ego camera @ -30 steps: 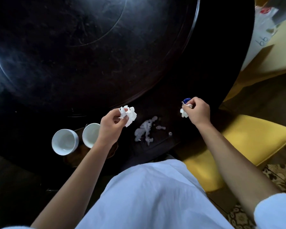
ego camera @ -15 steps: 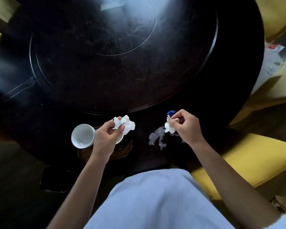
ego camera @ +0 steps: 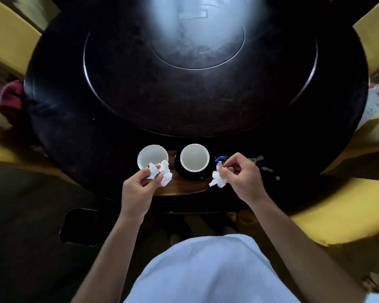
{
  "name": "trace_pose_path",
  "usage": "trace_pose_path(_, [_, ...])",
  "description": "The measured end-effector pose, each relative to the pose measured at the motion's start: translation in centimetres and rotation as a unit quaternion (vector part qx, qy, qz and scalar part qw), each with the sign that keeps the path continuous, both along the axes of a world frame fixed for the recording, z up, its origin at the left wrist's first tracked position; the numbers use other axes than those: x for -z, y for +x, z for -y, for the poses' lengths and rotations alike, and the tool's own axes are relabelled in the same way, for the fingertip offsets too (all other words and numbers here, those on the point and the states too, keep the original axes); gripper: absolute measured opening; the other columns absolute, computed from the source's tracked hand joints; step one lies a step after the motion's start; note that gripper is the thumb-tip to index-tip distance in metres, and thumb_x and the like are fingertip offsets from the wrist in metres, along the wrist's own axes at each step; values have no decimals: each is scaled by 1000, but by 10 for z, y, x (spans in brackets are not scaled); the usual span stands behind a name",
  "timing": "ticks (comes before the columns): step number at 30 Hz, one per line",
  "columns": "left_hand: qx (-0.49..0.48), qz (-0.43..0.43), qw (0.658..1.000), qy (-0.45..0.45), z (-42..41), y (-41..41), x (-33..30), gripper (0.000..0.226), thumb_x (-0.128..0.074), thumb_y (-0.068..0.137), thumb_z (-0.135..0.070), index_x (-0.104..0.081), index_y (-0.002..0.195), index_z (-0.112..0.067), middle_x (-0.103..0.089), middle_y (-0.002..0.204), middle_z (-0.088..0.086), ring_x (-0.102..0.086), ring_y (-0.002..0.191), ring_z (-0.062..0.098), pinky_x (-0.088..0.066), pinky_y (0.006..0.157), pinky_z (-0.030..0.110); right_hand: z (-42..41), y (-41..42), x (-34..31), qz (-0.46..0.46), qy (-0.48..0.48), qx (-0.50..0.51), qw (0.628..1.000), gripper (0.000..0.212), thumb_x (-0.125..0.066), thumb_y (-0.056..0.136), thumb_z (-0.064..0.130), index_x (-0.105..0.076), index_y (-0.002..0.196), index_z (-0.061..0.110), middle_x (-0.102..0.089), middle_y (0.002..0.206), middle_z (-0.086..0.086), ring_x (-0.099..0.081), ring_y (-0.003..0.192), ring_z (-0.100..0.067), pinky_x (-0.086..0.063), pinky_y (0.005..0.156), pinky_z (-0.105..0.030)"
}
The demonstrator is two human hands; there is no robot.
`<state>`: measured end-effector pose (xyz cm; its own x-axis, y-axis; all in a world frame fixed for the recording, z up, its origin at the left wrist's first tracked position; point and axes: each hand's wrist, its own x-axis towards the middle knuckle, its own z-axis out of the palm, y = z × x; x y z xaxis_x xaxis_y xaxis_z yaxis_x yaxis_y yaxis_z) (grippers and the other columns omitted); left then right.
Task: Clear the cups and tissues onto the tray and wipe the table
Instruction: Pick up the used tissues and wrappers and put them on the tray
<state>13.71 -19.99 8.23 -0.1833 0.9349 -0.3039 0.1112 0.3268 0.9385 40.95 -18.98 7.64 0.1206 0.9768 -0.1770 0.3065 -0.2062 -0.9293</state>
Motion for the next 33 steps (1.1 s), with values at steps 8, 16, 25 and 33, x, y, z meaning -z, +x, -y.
trace_pose_path(8, [19, -27, 999, -18, 27, -65, 13, 24, -75, 92, -15, -75, 116, -14, -78, 104, -6, -74, 97, 16, -57, 93, 34, 21, -62, 10, 39, -3, -6, 999, 18, -76, 91, 24, -64, 84, 13, -64, 68, -2, -55, 60, -4, -48, 58, -18])
trace_pose_path(16, [29, -80, 996, -19, 13, -62, 27, 21, -74, 92, -13, -74, 112, -21, -76, 104, -9, -72, 96, 6, -55, 84, 18, 1, -74, 32, 68, -9, -37, 997, 18, -74, 92, 22, -61, 81, 17, -65, 71, -4, -57, 63, -6, -50, 62, -25])
trace_pose_path(25, [50, -99, 994, -4, -13, -66, 47, 25, -77, 89, -9, -75, 114, -12, -78, 100, -4, -74, 94, 13, -56, 86, 24, -32, -87, 51, 69, -1, -51, 996, 18, -72, 94, 18, -59, 82, 14, -58, 62, -1, -52, 57, -9, -47, 57, -28])
trace_pose_path(33, [142, -121, 981, -53, -35, -88, 71, 25, -79, 88, -12, -70, 98, -33, -74, 98, -5, -68, 88, -2, -52, 77, 13, -32, -117, 76, 126, -28, -32, 991, 21, -68, 95, 18, -51, 82, 19, -46, 55, 9, -44, 50, -9, -37, 50, -23])
